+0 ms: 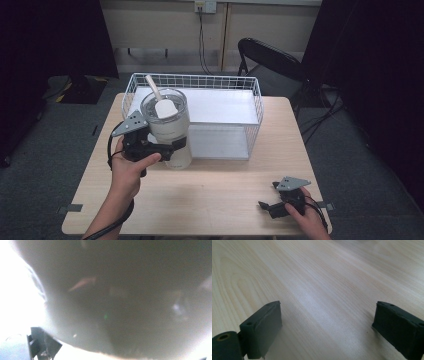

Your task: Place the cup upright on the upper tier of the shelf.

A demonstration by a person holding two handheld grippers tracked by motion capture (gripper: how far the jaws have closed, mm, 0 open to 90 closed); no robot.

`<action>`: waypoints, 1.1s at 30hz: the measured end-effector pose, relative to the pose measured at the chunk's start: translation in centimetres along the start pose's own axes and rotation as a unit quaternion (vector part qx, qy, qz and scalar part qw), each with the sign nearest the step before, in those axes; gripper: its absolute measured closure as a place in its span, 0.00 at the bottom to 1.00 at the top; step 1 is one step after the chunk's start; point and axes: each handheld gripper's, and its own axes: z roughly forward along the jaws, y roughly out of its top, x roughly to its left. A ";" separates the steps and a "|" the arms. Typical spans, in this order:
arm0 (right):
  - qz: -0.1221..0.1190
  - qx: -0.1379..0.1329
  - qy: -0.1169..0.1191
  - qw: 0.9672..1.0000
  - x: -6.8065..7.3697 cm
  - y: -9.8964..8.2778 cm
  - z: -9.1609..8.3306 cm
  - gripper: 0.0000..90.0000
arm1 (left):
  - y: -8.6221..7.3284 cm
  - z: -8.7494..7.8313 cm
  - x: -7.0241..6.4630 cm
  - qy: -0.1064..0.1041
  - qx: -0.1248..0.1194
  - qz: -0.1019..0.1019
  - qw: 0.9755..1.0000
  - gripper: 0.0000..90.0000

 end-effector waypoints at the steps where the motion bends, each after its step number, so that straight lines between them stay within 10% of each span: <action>1: 0.000 0.000 0.000 1.000 0.0 0.0 0.0 0.08 | 0.1 0.0 0.0 0.001 0.001 0.002 1.000 0.10; 33: 0.000 0.000 0.000 1.000 0.0 0.0 0.0 0.08 | 4.4 -0.3 0.6 -0.002 0.009 -0.001 1.000 0.10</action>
